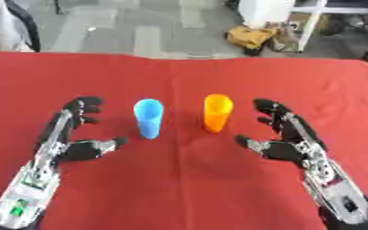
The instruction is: Pour the contents of one cup into another cup.
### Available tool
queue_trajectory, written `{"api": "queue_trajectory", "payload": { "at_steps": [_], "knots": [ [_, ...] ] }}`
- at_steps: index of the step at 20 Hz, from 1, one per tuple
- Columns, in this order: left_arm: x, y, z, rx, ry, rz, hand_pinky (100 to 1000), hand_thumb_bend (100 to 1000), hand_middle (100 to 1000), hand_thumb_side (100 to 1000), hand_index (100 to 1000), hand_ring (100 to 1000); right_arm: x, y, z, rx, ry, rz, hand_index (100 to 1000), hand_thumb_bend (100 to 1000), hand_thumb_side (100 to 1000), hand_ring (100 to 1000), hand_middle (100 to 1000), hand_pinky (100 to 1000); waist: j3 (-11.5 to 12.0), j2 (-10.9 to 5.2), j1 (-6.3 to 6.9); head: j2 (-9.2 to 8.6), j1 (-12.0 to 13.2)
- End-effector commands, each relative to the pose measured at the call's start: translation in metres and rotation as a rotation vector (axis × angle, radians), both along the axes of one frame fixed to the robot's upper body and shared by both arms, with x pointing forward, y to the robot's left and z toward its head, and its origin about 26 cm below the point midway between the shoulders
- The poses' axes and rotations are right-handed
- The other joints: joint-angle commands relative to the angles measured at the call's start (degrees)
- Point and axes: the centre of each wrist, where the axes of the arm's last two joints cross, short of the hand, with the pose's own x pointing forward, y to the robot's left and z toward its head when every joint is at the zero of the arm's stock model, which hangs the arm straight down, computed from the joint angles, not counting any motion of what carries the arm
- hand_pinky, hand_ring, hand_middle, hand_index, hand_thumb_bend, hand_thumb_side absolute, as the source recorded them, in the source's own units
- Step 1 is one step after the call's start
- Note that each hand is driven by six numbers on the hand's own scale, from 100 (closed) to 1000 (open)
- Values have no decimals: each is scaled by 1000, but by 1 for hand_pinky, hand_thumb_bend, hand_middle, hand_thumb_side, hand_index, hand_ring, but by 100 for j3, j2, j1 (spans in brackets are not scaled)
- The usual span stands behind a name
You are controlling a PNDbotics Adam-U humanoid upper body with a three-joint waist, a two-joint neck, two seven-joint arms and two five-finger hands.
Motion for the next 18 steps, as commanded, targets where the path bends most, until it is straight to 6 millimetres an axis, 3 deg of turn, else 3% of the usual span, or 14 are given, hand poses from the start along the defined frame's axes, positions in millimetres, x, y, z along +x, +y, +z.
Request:
{"api": "queue_trajectory", "payload": {
  "at_steps": [1,18],
  "knots": [
    [8,-8,0,15,-12,1,709,776,788,100,765,776,1,-2,7,-10,-24,5,875,613,100,949,873,904,-17,-73,3,9,31],
    [27,-30,-6,15,13,-45,708,773,788,100,769,775,2,1,7,-9,-21,20,875,614,100,949,873,905,-161,-28,-66,3,101]
  ]
}}
